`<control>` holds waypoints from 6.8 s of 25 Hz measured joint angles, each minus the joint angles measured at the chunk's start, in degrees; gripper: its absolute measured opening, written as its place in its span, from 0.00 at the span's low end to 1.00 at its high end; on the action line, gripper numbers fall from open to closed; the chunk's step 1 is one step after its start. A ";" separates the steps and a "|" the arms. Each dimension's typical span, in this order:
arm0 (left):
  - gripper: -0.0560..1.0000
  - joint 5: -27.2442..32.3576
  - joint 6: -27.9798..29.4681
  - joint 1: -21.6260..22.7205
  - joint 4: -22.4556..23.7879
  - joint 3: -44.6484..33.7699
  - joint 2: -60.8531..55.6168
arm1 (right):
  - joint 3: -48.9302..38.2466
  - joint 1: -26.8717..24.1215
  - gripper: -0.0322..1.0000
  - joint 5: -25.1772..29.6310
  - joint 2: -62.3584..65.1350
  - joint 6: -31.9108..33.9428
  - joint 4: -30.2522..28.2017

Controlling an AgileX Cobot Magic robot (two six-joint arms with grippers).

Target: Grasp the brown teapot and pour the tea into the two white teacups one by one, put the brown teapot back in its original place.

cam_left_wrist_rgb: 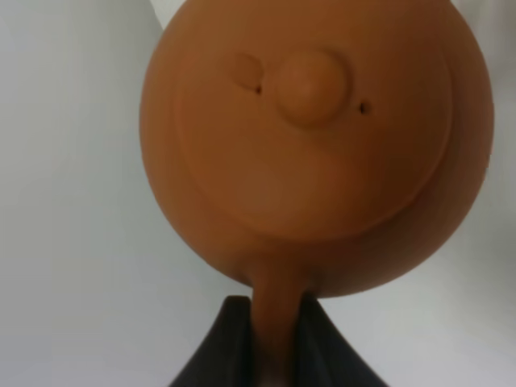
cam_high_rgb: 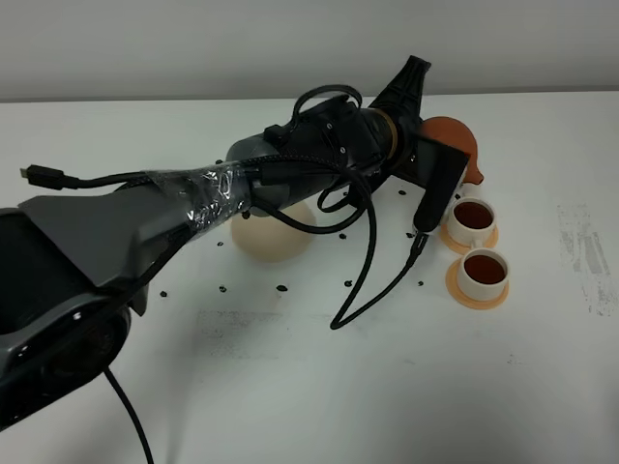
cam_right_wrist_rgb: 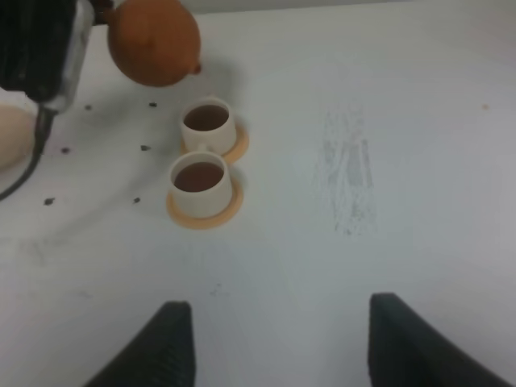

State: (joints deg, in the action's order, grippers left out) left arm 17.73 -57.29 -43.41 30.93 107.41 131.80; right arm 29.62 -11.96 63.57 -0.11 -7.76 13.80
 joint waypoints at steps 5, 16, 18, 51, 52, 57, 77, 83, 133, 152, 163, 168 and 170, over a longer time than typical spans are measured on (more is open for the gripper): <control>0.13 10.44 0.85 2.15 -11.68 0.00 -3.16 | 0.00 0.00 0.48 0.00 0.00 0.00 0.00; 0.13 20.88 7.83 4.88 -31.78 0.00 -3.23 | 0.00 0.00 0.48 0.00 0.00 0.00 0.00; 0.13 21.44 9.77 4.88 -33.24 0.00 -2.82 | 0.00 0.00 0.48 0.00 0.00 0.00 0.00; 0.13 23.98 24.89 7.47 -30.93 -2.06 -6.46 | 0.00 0.00 0.48 0.00 0.00 0.00 0.00; 0.13 23.98 25.00 7.85 -30.93 -3.43 -7.55 | 0.00 0.00 0.48 0.00 0.00 0.00 0.00; 0.13 23.92 27.89 10.87 -30.93 -10.50 -11.79 | 0.00 0.00 0.48 0.00 0.00 0.00 0.00; 0.13 19.63 30.91 17.38 -33.57 -25.82 -18.24 | 0.00 0.00 0.48 0.00 0.00 0.00 0.00; 0.13 18.29 30.97 18.07 -33.64 -26.73 -17.76 | 0.00 0.00 0.48 0.00 0.00 0.00 0.00; 0.62 21.04 30.77 19.13 -33.53 -26.86 -19.84 | 0.00 0.00 0.48 0.00 0.00 0.00 0.00; 0.62 26.75 32.11 29.94 -34.96 -40.61 -48.98 | 0.00 0.00 0.48 0.00 0.00 0.00 0.00; 0.62 38.58 35.73 32.59 -33.16 -42.40 -62.93 | 0.00 0.00 0.48 0.00 0.00 0.00 0.00; 0.62 48.09 47.34 32.88 -29.71 -42.40 -69.37 | 0.00 0.00 0.48 0.00 0.00 0.00 0.00; 0.62 50.78 51.60 32.88 -28.55 -42.47 -72.75 | 0.00 0.00 0.48 0.00 0.00 0.00 0.00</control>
State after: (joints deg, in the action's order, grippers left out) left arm 68.50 -5.69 -10.54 2.37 64.95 59.05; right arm 29.62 -11.96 63.57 -0.11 -7.76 13.80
